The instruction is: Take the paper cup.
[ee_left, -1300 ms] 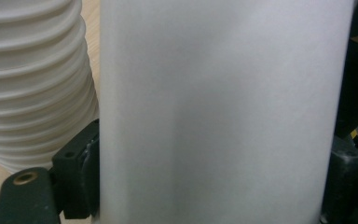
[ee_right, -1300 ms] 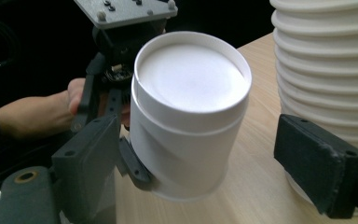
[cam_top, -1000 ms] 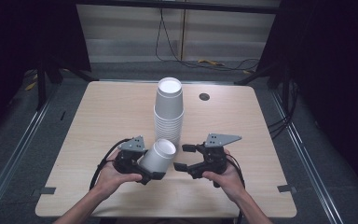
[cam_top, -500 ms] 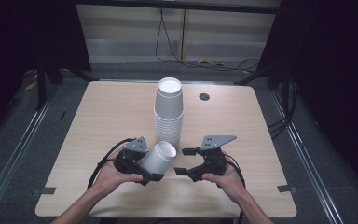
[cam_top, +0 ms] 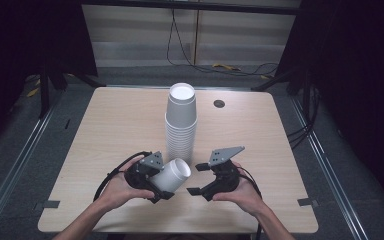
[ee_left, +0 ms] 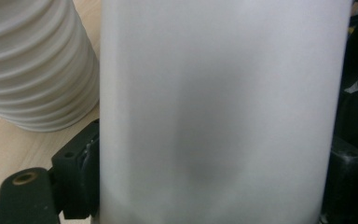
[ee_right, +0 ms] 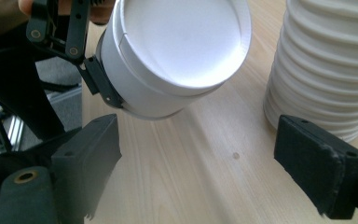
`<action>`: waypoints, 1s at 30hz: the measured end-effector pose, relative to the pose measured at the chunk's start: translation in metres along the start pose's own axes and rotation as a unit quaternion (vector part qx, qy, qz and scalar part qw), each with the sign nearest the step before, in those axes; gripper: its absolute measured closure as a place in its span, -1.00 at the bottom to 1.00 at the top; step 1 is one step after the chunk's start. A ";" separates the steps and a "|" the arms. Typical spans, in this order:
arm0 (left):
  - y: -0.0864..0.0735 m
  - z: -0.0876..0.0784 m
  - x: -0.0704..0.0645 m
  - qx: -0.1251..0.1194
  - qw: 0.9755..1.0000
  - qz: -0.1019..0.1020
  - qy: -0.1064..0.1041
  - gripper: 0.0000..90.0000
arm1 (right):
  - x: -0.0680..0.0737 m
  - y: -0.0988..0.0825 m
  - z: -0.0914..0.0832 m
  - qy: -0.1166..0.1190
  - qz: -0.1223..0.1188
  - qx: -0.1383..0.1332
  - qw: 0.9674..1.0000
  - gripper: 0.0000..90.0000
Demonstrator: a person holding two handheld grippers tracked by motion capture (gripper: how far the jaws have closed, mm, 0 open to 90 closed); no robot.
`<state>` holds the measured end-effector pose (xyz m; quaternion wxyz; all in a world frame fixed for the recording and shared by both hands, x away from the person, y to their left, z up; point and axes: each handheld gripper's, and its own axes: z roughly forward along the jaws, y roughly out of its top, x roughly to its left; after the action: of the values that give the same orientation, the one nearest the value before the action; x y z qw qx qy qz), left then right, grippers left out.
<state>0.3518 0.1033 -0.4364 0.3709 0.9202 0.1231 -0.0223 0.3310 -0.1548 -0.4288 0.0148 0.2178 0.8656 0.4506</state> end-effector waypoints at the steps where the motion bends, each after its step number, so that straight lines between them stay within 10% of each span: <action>1: 0.001 0.000 0.000 0.005 1.000 0.002 0.002 -0.67 | 0.000 0.000 -0.001 0.001 -0.005 0.006 1.000 -0.68; 16: 0.020 0.014 -0.002 0.081 0.995 0.058 0.021 -0.67 | -0.002 0.007 -0.002 -0.004 -0.048 0.074 0.996 -0.49; 30: 0.024 0.024 -0.009 0.113 0.990 0.085 0.028 -0.67 | 0.000 0.014 0.007 -0.005 -0.078 0.147 0.986 -0.65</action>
<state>0.3501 0.0677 -0.4362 0.2614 0.9636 0.0517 0.0209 0.3374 -0.1428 -0.4221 0.0221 0.1521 0.9368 0.3143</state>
